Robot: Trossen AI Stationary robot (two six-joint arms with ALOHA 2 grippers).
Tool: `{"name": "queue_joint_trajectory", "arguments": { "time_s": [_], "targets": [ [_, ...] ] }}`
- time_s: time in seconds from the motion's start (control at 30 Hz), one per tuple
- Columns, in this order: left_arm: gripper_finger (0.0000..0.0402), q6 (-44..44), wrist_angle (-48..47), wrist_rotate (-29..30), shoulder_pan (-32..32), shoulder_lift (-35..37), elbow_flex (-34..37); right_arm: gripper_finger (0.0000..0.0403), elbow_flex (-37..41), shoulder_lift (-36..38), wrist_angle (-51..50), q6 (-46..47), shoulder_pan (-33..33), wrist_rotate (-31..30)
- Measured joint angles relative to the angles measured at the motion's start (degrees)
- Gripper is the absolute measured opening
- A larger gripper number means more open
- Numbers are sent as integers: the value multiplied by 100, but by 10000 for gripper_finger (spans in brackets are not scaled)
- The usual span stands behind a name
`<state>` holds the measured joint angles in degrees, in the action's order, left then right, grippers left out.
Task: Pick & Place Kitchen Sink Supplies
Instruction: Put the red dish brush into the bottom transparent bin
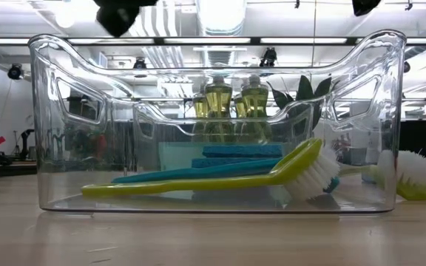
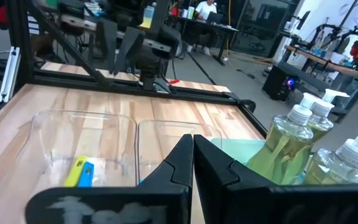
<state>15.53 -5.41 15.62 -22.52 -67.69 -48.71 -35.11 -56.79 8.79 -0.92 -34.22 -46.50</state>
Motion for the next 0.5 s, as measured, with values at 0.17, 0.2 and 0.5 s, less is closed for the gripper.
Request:
{"name": "queue_joint_trajectory", "arguments": {
  "time_s": [0.17,0.2,0.5],
  "targets": [
    [6,-65,757,102,4,1066,1168,8,-1,-1,47,88,0,2],
    [5,-97,898,108,3,1283,1405,8,-1,-1,60,116,0,2],
    [2,-687,2502,-174,2,3037,3448,8,1,1,56,752,0,7]
  ]
}}
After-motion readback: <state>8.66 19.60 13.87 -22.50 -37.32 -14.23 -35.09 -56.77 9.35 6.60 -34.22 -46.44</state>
